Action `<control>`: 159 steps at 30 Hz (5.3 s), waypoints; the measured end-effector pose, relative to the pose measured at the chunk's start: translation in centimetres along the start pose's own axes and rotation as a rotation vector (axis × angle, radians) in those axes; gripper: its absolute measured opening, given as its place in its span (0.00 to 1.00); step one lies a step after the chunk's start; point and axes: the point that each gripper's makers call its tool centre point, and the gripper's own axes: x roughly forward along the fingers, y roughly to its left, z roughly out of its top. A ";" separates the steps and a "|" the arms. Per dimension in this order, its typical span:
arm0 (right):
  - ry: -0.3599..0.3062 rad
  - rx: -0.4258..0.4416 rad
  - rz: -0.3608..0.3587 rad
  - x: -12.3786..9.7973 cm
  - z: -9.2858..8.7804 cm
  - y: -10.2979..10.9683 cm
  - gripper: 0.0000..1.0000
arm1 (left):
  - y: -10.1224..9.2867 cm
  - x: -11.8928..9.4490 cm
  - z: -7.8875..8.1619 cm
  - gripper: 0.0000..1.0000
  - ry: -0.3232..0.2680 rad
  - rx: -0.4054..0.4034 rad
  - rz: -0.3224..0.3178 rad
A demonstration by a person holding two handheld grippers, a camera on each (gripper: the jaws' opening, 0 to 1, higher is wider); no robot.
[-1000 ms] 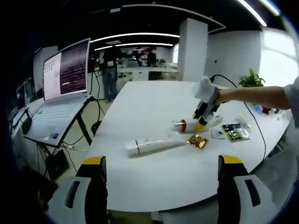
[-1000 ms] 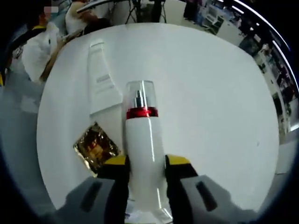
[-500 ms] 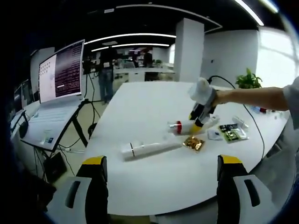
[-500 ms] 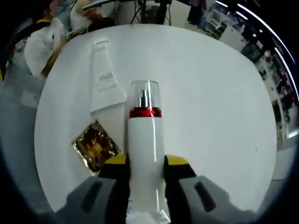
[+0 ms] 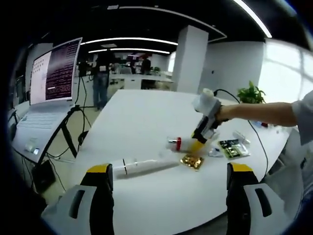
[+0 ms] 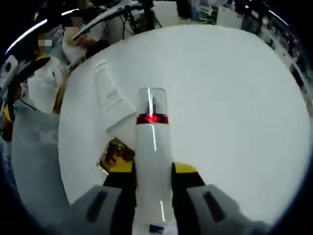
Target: Arrange the skincare products in the storage area until every visible bottle or jar stands upright without overlapping.
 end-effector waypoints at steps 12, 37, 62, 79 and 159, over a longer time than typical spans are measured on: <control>-0.287 0.409 0.228 -0.7 -0.3 1.9 0.26 | -0.7 3.4 0.3 0.93 0.054 0.006 -0.118; -0.653 0.485 0.392 -7.4 0.1 7.8 0.26 | -6.5 12.4 1.8 0.63 0.126 -0.164 -0.448; -0.783 0.436 0.361 -12.9 -4.9 10.9 0.27 | -16.1 14.4 4.6 0.33 0.134 -0.356 -0.858; -0.675 0.308 0.227 -12.0 -9.0 11.3 0.27 | -23.1 12.7 3.0 0.30 0.197 -0.098 -0.895; -0.643 -0.007 -0.129 -15.4 -13.7 7.2 0.36 | -26.7 15.5 -1.0 0.31 0.122 0.448 -0.996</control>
